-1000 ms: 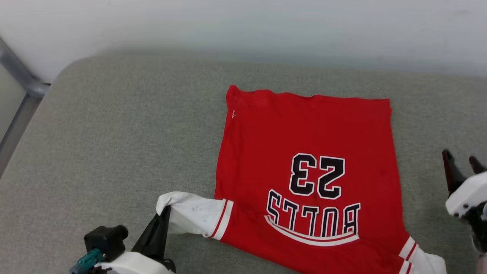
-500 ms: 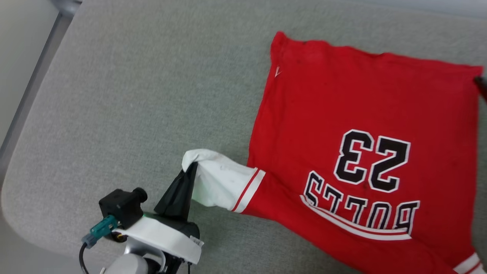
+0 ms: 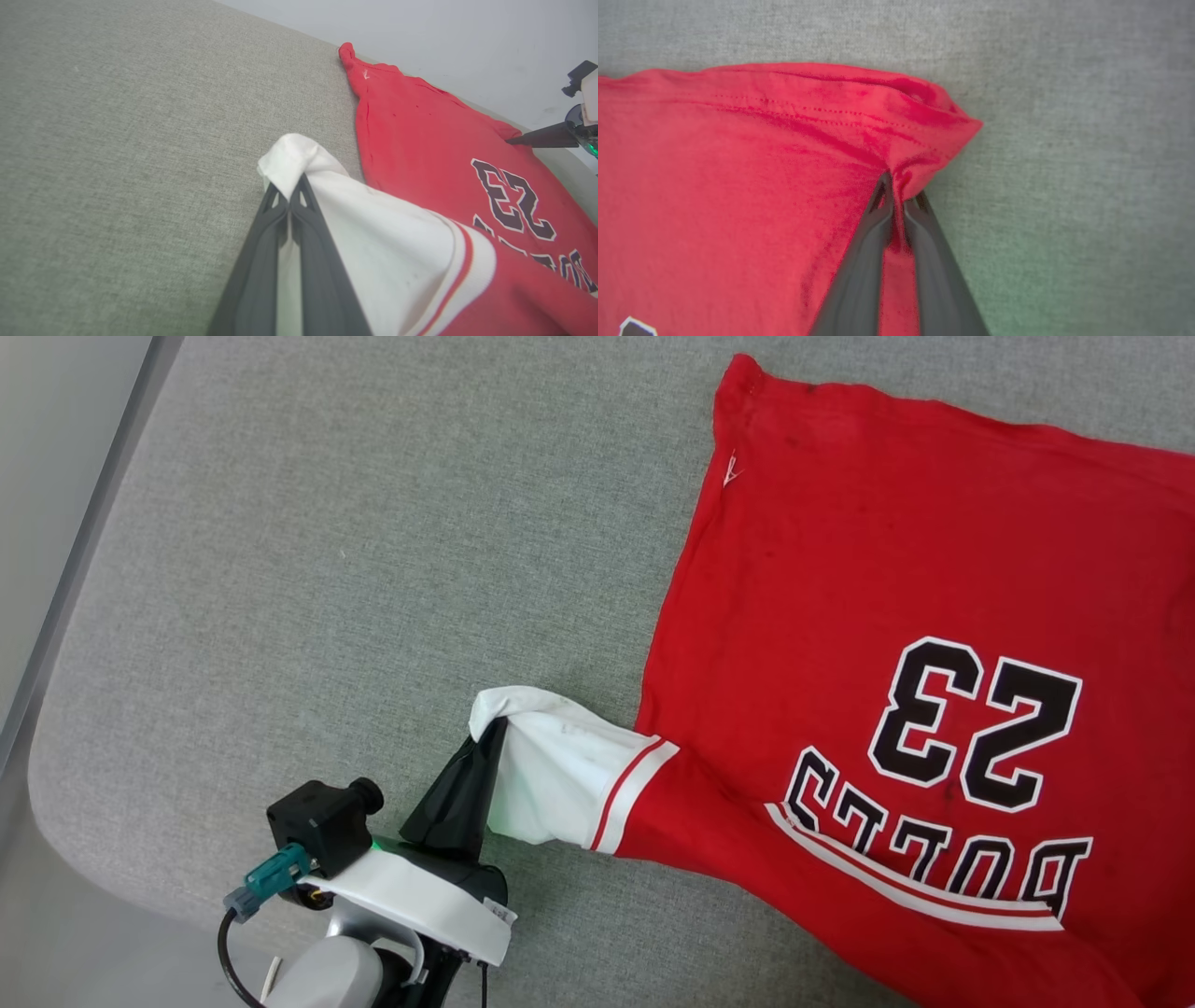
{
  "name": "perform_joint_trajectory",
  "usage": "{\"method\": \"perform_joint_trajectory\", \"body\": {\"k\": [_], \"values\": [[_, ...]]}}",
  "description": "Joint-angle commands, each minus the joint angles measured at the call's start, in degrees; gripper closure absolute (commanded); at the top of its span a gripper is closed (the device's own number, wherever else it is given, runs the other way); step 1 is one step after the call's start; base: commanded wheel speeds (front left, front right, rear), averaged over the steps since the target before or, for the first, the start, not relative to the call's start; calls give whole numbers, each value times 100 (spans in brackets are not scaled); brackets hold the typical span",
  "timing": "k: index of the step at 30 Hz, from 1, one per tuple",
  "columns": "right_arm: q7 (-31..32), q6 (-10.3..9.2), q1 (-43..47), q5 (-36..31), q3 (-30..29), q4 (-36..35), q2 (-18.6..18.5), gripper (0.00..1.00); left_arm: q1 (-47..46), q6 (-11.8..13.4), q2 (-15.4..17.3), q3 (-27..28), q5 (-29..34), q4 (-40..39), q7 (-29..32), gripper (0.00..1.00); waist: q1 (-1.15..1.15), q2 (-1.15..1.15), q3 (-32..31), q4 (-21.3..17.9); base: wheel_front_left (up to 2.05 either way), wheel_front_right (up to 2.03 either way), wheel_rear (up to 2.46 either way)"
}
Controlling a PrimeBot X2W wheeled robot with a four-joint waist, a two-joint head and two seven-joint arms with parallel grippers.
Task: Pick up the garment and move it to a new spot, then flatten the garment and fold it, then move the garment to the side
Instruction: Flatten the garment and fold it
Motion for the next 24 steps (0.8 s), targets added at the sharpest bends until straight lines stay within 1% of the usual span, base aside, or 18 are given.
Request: {"method": "perform_joint_trajectory", "body": {"k": [1,5,8,10,13,17,24], "values": [[150,-6,407,-67,-3,189,191,100,-41,-12,-7,22,31,36,-42,100,0,0,-53,-19,0,0,0],[-10,-6,402,-59,86,-184,-6,100,76,32,36,56,1,170,-36,100,0,0,-321,-125,0,0,0],[-69,-7,541,32,227,-533,-243,100,170,82,98,95,-45,246,-7,100,0,0,-589,-248,0,0,0],[-75,-7,732,155,324,-764,-351,100,277,142,136,133,-78,281,23,100,0,0,-766,-364,0,0,0],[-40,-7,1270,378,422,-1129,-478,100,461,230,222,198,-137,335,53,100,0,0,-1084,-580,0,0,0],[75,-6,2132,673,428,-1746,-505,100,725,327,352,246,-213,427,162,100,0,0,-1484,-873,0,0,0],[216,-6,4019,1038,360,-2985,-197,100,1228,554,570,354,-380,421,383,100,0,0,-2050,-1381,0,0,0]]}}
